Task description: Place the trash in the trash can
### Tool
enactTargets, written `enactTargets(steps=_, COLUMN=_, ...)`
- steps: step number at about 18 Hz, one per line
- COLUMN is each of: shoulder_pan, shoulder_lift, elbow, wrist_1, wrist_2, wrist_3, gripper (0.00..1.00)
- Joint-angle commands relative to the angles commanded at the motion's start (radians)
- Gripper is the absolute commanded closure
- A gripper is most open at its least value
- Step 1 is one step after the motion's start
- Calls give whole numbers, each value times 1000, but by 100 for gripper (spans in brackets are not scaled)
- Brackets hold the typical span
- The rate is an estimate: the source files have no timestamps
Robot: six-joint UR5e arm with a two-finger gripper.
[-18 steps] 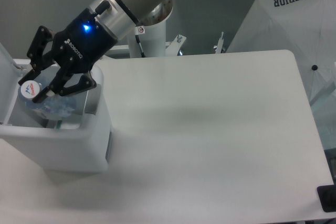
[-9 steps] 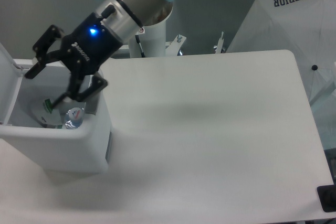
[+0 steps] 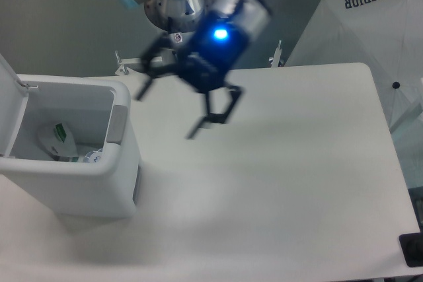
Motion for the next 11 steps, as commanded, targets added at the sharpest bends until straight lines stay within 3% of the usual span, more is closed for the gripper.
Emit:
enactTargets(steps=6, shoulder_pan=114, shoulder_lift=-100, elbow=-2, wrist_1=-2, wrist_2=38, wrist_3=166, gripper=0)
enactTargets(steps=11, shoulder_pan=117, shoulder_lift=-137, elbow=-11, wrist_1=0, wrist_2=426, wrist_3=382, gripper=0)
